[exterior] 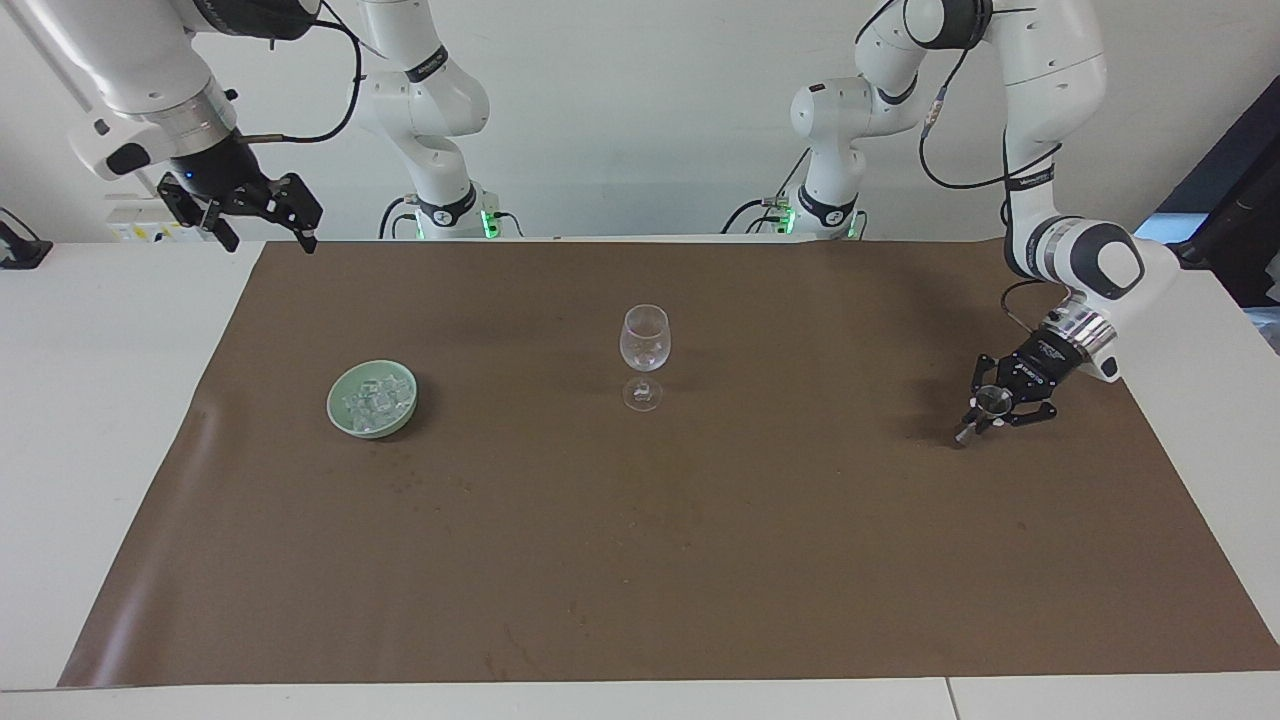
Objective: Pour wine and add ice with both arms
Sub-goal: 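Grasp the silver cup with the left gripper and carry it toward the glass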
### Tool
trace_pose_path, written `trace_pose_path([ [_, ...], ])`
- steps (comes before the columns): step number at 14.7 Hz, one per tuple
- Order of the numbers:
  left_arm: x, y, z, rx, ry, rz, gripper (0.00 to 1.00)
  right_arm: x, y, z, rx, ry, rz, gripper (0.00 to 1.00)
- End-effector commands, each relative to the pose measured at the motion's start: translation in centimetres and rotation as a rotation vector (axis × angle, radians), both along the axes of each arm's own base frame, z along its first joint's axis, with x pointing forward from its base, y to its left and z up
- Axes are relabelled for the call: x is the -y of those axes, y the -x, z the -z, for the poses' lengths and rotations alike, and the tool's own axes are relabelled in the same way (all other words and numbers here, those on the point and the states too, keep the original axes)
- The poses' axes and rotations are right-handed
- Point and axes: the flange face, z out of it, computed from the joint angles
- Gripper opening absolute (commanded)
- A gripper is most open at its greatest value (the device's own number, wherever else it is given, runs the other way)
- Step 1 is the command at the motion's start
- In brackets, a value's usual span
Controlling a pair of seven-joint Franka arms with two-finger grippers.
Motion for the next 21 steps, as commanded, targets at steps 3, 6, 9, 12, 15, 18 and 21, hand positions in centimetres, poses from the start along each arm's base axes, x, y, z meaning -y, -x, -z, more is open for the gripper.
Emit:
trace_pose_path([
  [3, 5.6, 1.6, -6.8, 0.035, 0.072, 0.028, 0.0, 0.3, 0.5, -0.1, 0.002, -0.008, -0.008, 1.0],
  [6, 10.5, 2.9, -10.3, 0.045, 0.076, 0.103, 0.0, 0.3, 0.5, -0.1, 0.002, -0.008, -0.008, 1.0],
  [9, 14.4, 3.3, -12.7, -0.012, 0.052, 0.158, 0.0, 0.3, 0.5, -0.1, 0.002, -0.008, -0.008, 1.0],
  [12, 19.0, 3.8, -15.3, -0.046, 0.021, 0.229, 0.0, 0.3, 0.5, -0.1, 0.002, -0.008, -0.008, 1.0],
  [15, 24.8, 4.3, -16.9, -0.07, -0.017, 0.264, 0.0, 0.3, 0.5, -0.1, 0.002, -0.008, -0.008, 1.0],
  [18, 30.3, 5.2, -17.8, -0.105, -0.082, 0.337, 0.0, 0.3, 0.5, -0.1, 0.002, -0.008, -0.008, 1.0],
  [21, 34.3, 6.1, -17.6, -0.119, -0.136, 0.367, 0.0, 0.3, 0.5, -0.1, 0.002, -0.008, -0.008, 1.0],
])
